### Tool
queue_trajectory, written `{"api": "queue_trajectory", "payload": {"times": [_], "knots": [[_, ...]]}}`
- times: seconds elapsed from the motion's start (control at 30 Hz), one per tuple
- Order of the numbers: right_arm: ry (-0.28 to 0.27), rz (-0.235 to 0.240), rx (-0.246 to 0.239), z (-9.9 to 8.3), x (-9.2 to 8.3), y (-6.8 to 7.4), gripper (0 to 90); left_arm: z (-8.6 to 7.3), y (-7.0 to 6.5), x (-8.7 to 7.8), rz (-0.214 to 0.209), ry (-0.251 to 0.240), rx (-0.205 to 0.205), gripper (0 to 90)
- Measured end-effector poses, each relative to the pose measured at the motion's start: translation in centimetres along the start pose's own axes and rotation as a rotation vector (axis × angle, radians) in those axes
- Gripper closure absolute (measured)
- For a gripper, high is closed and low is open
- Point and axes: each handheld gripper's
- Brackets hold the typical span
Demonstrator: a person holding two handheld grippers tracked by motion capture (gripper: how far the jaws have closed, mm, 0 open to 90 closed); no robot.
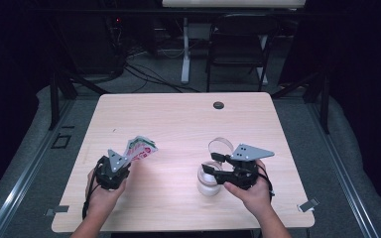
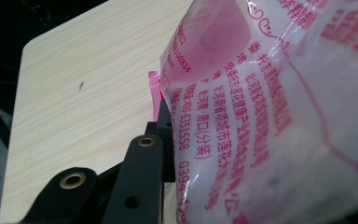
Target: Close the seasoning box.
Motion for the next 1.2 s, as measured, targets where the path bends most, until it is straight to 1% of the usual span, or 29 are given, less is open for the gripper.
{"api": "queue_trajectory", "payload": {"times": [0.07, 0.1, 0.13, 0.17, 0.2, 0.23, 0.27, 0.33, 0.4, 0.53, 0.57, 0.6, 0.63, 0.67, 0.7, 0.77, 0.8, 0.9, 0.93, 1.0, 1.03, 1.1, 1.2], "knots": [[0.001, 0.000, 0.002, 0.0, 0.0, 0.0, 48.2, -0.2, 0.1, 0.0, 0.004, 0.005, -0.001, 75.6], [0.003, 0.001, 0.002, 0.0, 0.0, 0.0, 48.4, -0.6, 0.3, 0.1, 0.010, 0.009, -0.010, 75.6], [0.006, 0.000, 0.001, -0.1, 0.1, 0.0, 48.7, -0.9, 0.5, 0.2, 0.013, 0.012, -0.026, 75.5], [0.008, 0.004, 0.002, -0.1, 0.1, 0.0, 49.1, -1.3, 0.9, 0.2, 0.028, 0.013, -0.045, 75.4], [0.008, 0.004, 0.002, -0.1, 0.1, 0.0, 49.1, -1.3, 0.9, 0.2, 0.028, 0.013, -0.045, 75.4], [0.007, 0.003, 0.001, -0.1, 0.2, 0.0, 49.1, -1.7, 1.4, 0.2, 0.040, 0.007, -0.076, 75.4], [0.007, 0.003, 0.001, -0.1, 0.2, 0.0, 49.1, -1.7, 1.4, 0.2, 0.040, 0.007, -0.076, 75.4], [0.007, 0.002, 0.000, -0.1, 0.2, 0.0, 49.1, -2.3, 2.0, 0.2, 0.060, 0.010, -0.102, 75.3], [0.005, 0.001, 0.001, -0.2, 0.1, 0.0, 49.1, -2.9, 2.5, 0.3, 0.059, 0.017, -0.136, 75.4], [-0.001, -0.006, -0.001, -0.3, 0.2, -0.1, 49.2, -3.7, 3.0, 0.6, 0.066, 0.040, -0.161, 75.4], [-0.002, -0.009, -0.002, -0.3, 0.2, -0.1, 49.2, -4.0, 3.3, 0.7, 0.076, 0.045, -0.177, 75.3], [-0.002, -0.009, -0.002, -0.3, 0.2, -0.1, 49.2, -4.0, 3.3, 0.7, 0.076, 0.045, -0.177, 75.3], [-0.001, -0.011, -0.003, -0.3, 0.2, -0.1, 49.3, -4.2, 3.5, 0.8, 0.085, 0.050, -0.189, 75.2], [-0.001, -0.011, -0.003, -0.3, 0.2, -0.1, 49.3, -4.2, 3.5, 0.8, 0.085, 0.050, -0.189, 74.9], [0.004, -0.013, -0.002, -0.3, 0.2, -0.1, 50.4, -4.5, 3.7, 1.1, 0.090, 0.068, -0.197, 74.6], [0.007, -0.011, -0.002, -0.4, 0.3, -0.2, 50.4, -4.7, 3.8, 1.2, 0.087, 0.075, -0.202, 74.5], [0.007, -0.014, -0.001, -0.4, 0.4, -0.2, 50.4, -4.9, 3.8, 1.5, 0.081, 0.087, -0.214, 74.4], [0.007, -0.009, 0.001, -0.4, 0.4, -0.1, 50.4, -5.0, 3.8, 1.7, 0.080, 0.101, -0.212, 74.4], [0.006, -0.006, 0.001, -0.4, 0.4, -0.1, 50.4, -5.0, 3.7, 1.8, 0.079, 0.104, -0.217, 74.4], [0.008, -0.009, 0.001, -0.4, 0.4, -0.1, 50.4, -4.9, 3.5, 2.1, 0.083, 0.110, -0.211, 74.4], [0.007, -0.006, 0.004, -0.4, 0.4, -0.1, 50.4, -4.8, 3.4, 2.1, 0.082, 0.114, -0.198, 74.4], [0.009, -0.006, 0.005, -0.5, 0.4, -0.1, 50.4, -4.8, 3.4, 2.2, 0.082, 0.118, -0.193, 74.4], [0.014, -0.004, 0.009, -0.5, 0.5, -0.2, 50.7, -4.9, 3.3, 2.3, 0.075, 0.120, -0.198, 73.0]]}}
Point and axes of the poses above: each handheld gripper's, and its own axes: x roughly forward along the jaws, z roughly out of its top, y roughly to its left, and after that the axes turned 12 degrees about x, right-handed
